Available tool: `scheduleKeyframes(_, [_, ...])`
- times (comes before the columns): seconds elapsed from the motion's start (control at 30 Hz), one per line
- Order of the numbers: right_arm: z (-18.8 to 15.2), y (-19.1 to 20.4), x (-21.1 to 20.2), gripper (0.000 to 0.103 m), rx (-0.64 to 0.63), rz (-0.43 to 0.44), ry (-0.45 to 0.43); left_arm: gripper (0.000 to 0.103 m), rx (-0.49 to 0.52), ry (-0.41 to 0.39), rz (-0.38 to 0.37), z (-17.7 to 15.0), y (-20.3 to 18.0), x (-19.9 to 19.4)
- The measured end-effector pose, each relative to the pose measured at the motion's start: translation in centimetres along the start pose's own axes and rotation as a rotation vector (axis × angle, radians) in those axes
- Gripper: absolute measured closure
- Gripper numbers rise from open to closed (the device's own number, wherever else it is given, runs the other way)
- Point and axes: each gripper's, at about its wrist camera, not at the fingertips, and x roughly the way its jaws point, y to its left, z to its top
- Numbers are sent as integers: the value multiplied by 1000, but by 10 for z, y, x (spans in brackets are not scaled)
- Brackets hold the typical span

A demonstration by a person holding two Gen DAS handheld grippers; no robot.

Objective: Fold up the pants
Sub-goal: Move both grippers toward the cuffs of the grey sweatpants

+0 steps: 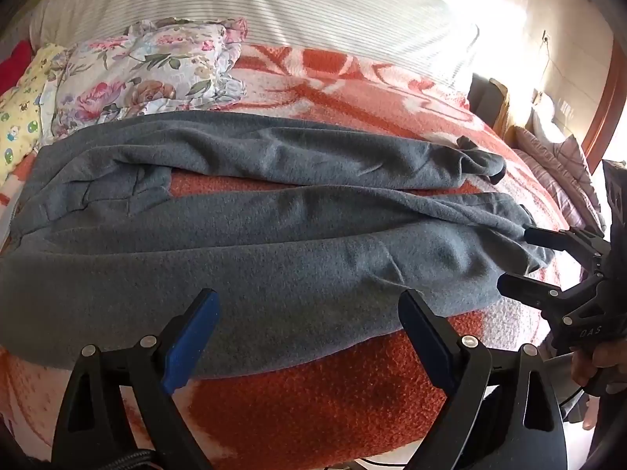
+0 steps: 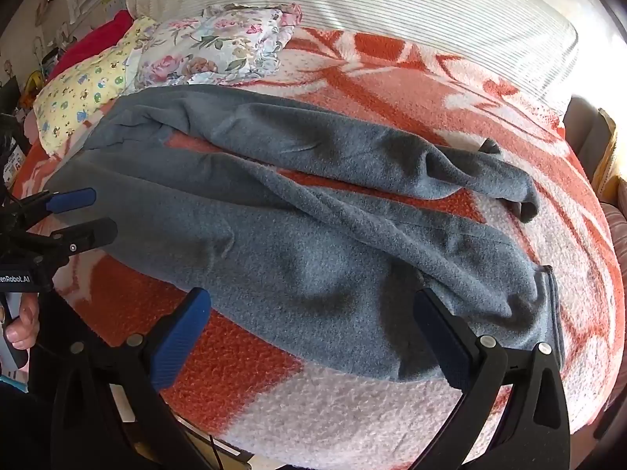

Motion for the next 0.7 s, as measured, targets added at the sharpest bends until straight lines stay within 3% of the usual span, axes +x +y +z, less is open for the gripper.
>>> scheduleKeyframes(0.7, [0,-2,1,0,8,0,2,10,-22,27,-27,0,0,10])
